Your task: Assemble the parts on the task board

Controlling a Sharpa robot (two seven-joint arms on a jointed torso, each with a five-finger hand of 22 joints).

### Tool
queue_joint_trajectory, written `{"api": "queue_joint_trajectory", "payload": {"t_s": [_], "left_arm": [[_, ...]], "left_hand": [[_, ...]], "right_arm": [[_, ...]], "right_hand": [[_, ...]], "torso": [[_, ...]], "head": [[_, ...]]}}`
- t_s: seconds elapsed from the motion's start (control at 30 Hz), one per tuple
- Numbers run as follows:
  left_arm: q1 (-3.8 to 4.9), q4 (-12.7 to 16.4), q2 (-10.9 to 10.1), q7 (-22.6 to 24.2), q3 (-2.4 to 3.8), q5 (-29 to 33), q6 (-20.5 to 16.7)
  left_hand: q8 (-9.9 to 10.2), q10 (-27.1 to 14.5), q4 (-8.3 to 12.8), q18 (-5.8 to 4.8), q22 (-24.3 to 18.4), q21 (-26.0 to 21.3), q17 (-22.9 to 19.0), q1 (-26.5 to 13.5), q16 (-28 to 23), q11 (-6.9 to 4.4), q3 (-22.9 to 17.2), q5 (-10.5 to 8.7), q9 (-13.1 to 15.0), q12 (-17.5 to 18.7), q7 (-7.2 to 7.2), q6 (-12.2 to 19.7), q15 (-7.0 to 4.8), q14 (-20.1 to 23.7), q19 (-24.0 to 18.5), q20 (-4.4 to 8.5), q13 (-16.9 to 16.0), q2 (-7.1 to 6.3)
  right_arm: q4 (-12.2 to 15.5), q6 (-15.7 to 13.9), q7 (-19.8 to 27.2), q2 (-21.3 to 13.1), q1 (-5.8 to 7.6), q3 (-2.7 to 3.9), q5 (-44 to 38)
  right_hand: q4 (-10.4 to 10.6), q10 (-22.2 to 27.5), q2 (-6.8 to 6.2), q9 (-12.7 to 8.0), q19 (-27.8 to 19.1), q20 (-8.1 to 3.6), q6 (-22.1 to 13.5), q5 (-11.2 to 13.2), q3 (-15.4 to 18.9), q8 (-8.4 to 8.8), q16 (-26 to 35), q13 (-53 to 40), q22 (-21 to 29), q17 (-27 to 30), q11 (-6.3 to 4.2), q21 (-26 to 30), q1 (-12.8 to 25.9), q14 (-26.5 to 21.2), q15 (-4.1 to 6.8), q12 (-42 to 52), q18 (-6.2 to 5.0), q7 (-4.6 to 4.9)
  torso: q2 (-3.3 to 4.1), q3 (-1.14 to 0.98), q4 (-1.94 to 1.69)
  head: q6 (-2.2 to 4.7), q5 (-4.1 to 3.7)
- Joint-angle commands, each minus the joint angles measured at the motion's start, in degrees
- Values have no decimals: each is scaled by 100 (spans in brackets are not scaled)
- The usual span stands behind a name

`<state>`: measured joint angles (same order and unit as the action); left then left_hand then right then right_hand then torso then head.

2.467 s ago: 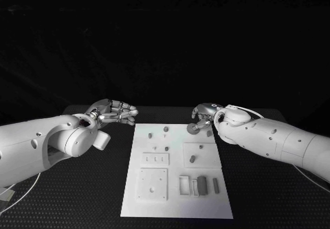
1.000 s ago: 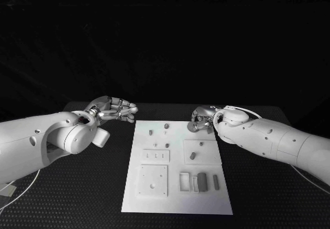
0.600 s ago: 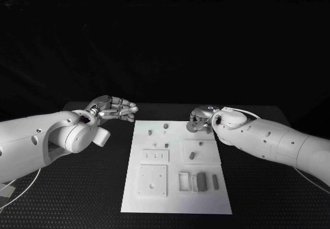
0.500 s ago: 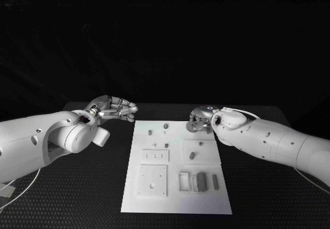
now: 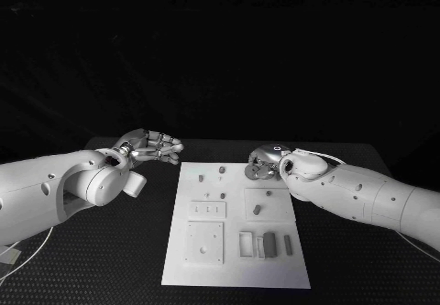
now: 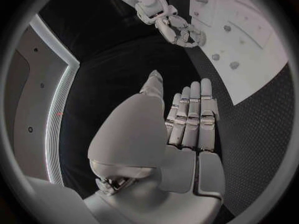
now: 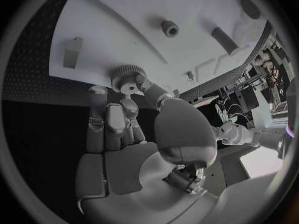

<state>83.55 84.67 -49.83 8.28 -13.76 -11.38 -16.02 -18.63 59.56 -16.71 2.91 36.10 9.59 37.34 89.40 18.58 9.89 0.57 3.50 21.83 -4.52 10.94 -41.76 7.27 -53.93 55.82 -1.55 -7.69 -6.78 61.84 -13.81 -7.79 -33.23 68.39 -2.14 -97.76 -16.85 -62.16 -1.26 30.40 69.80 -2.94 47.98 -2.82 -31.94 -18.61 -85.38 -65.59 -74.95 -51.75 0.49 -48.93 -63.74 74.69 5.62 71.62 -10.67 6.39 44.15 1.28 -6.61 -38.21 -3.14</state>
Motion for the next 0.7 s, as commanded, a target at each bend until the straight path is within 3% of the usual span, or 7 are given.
{"api": "queue_joint_trajectory", "payload": {"t_s": [0.03, 0.23, 0.5, 0.6, 0.7], "left_arm": [[7, 31, -7, 52, 4, -20, 59], [7, 26, 27, 57, 3, -20, 57], [7, 21, 20, 55, 3, -20, 53], [7, 23, 21, 57, 3, -20, 50], [7, 24, 29, 56, 3, -20, 54]], "left_hand": [[14, -17, 0, 104, 5, -28, 5, 3, -28, 23, -22, -22, -8, 36, 188, -2, 9, 41, -20, -3, -10, -4], [13, -15, -1, 104, 6, -29, 8, 3, -30, 22, -24, -21, -8, 35, 187, -4, 10, 41, -21, -4, -12, -2], [13, -13, 0, 104, 6, -31, 11, 4, -33, 22, -26, -21, -8, 35, 187, -6, 10, 41, -21, -4, -14, 1], [13, -13, -1, 104, 7, -32, 12, 3, -35, 22, -26, -22, -8, 36, 187, -6, 11, 42, -22, -5, -15, -1], [13, -14, -1, 104, 7, -33, 13, 3, -36, 22, -26, -22, -8, 36, 187, -6, 11, 42, -22, -5, -15, -1]], "right_arm": [[224, -230, -216, -32, 59, 38, -377], [637, -376, -386, -20, 103, 131, -639], [1013, -582, -414, 187, 102, 134, -1146], [1040, -593, -428, 309, 97, 93, -1268], [1035, -617, -472, 443, 62, 7, -1427]], "right_hand": [[4, -5, 10, 121, -38, -5, 694, 3, -19, -86, -12, 23, -120, -2, -46, -26, -19, -14, 41, -27, -433, -3], [5, -6, -18, 122, -41, -9, 707, 3, -13, -81, -13, 50, -119, -2, -52, -33, -34, -13, 48, -39, -433, -9], [11, -16, -89, 116, -40, -10, 702, 3, 10, -57, -12, 85, -115, 2, -52, -41, -18, -13, 49, -57, -433, -8], [12, -20, -107, 113, -38, -10, 698, 3, 12, -48, -12, 94, -113, -4, -52, -43, -16, -9, 49, -62, -433, -7], [14, -24, -119, 110, -36, -11, 692, 3, 13, -38, -11, 103, -112, 4, -50, -44, -13, -12, 47, -66, -433, -5]], "torso": [[-4, 3, 3], [1, -9, 2], [4, -10, -4], [8, -8, -9], [16, -10, -4]], "head": [[27, 6], [53, 56], [71, 62], [75, 69], [84, 62]]}}
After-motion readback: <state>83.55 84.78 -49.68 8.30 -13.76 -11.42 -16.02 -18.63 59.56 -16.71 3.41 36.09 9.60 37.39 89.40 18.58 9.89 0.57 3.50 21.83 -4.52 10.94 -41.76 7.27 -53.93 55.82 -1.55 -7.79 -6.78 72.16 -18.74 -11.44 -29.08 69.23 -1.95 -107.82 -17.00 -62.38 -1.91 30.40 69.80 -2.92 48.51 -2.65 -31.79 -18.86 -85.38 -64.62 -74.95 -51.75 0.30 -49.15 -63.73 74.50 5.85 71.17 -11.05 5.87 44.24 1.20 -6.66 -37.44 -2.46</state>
